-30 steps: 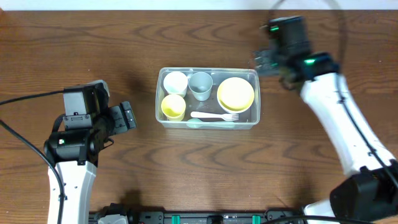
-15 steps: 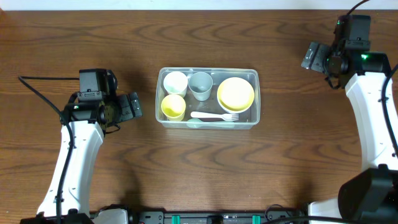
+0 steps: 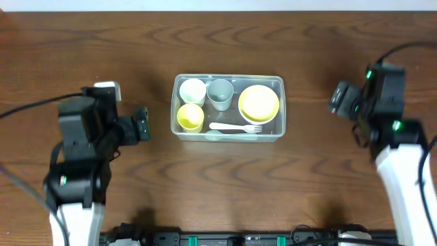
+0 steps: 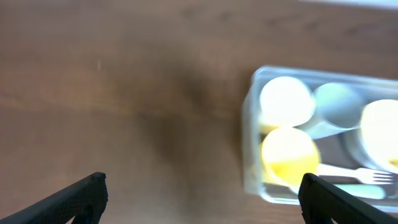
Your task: Pack container
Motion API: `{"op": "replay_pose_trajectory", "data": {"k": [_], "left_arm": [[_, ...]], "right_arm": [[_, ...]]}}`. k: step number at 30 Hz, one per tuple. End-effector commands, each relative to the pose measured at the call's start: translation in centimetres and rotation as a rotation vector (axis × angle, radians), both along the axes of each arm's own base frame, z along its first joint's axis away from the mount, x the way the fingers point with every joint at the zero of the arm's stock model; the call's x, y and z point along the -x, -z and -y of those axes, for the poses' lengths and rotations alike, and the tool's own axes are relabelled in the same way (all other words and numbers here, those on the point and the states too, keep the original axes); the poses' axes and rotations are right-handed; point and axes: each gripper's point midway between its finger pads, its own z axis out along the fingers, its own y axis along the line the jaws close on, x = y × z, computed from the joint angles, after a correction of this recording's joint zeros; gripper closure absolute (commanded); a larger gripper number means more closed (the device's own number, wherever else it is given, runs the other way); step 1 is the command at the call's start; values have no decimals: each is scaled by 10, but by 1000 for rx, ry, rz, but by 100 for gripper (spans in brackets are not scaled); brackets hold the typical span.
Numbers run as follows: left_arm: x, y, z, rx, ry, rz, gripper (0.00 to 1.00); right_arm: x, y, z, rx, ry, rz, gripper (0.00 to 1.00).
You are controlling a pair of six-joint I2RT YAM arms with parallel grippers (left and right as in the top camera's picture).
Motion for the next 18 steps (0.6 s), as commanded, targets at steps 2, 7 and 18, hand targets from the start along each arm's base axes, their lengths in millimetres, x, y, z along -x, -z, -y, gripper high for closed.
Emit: {"op": "replay_pose_trajectory", "data": {"k": [2, 7, 18], "left_arm": [[26, 13, 15, 2, 93, 46, 2], [52, 35, 11, 38, 21, 75, 2], [58, 48, -2, 38, -78, 109, 2]], "right_arm": [[37, 18, -17, -12, -7, 82, 1], [67, 40, -29, -27, -66, 118, 1], [74, 44, -29, -32, -70, 125, 1]]}}
